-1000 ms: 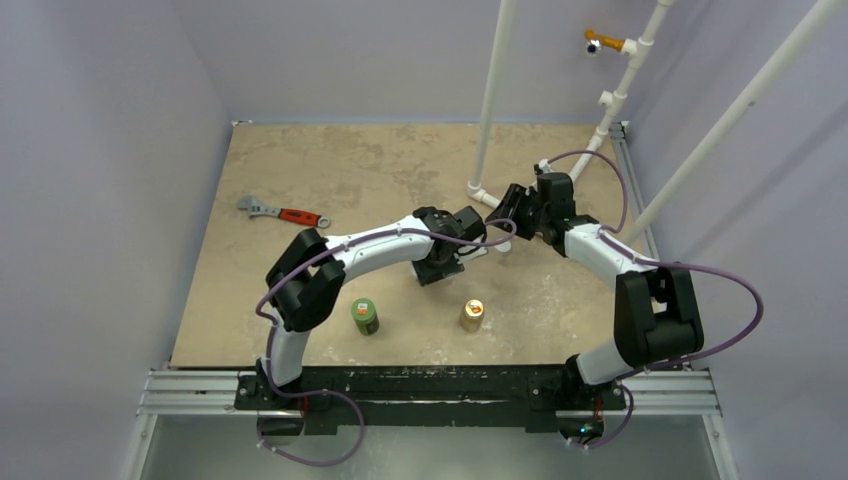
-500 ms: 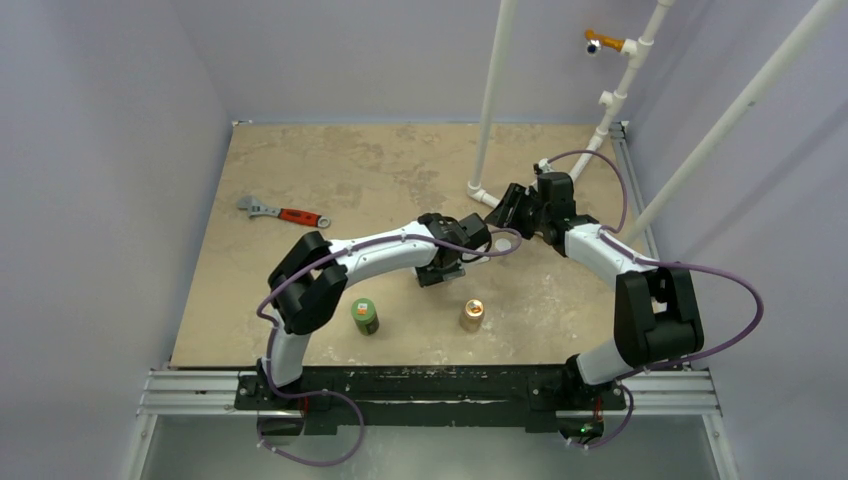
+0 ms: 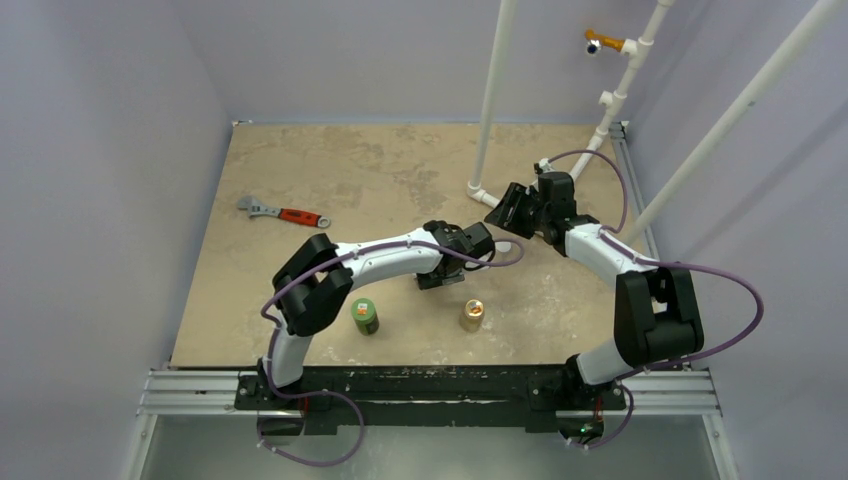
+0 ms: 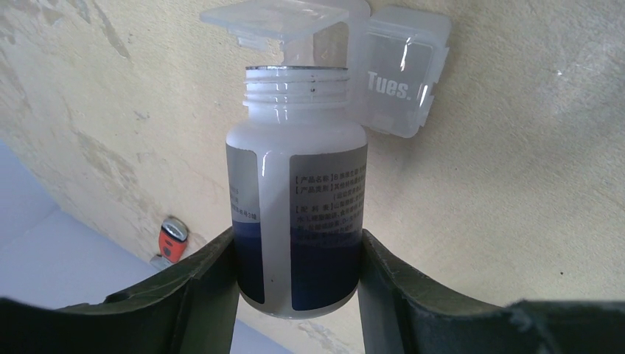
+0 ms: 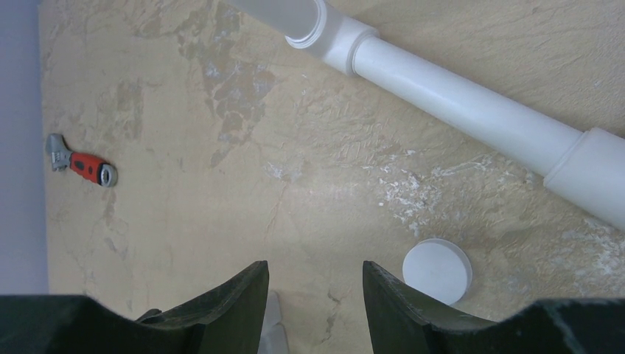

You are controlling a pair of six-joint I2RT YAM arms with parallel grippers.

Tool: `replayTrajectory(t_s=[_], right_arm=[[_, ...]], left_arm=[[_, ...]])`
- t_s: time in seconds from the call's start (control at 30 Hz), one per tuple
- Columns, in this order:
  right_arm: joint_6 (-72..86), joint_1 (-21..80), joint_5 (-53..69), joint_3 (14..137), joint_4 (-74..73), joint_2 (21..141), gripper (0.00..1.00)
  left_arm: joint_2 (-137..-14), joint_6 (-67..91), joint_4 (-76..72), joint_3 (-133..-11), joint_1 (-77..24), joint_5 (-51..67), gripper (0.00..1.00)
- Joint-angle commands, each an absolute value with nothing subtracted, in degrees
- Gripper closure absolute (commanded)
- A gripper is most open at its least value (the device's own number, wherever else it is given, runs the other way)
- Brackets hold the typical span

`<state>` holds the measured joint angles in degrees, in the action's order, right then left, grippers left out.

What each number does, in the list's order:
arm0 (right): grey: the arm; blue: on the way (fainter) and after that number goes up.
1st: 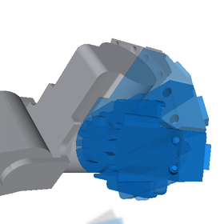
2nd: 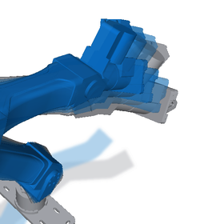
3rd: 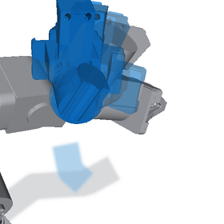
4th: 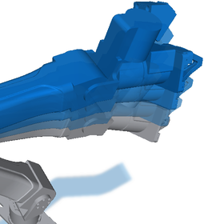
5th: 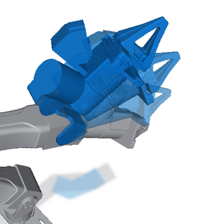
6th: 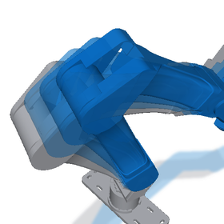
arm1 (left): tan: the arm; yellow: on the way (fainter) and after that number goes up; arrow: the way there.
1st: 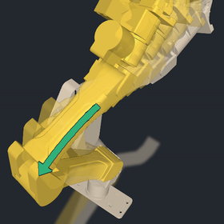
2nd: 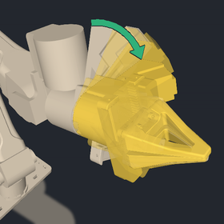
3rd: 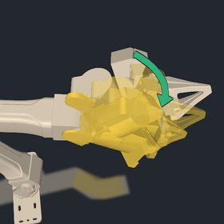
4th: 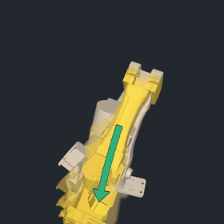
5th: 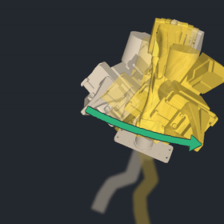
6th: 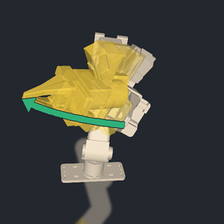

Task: Sort the pills into containers
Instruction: Pour the pill into the pill container.

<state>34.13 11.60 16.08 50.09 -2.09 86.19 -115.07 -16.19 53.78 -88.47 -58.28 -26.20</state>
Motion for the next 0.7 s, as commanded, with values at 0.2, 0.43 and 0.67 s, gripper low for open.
replayTrajectory(t_s=[0.2, 0.43, 0.67], right_arm=[[34.6, 11.3, 17.5, 49.6, -0.3, 85.8, 0.50], [34.6, 11.3, 17.7, 49.6, -0.3, 85.8, 0.50], [34.6, 11.3, 17.9, 49.6, -0.3, 85.8, 0.50]], left_arm=[[-115.9, -18.5, 52.9, -87.6, -59.0, -30.8, 1.00], [-115.1, -18.9, 52.0, -86.7, -59.4, -32.4, 1.00], [-114.5, -19.7, 51.6, -86.5, -59.6, -34.0, 1.00]])
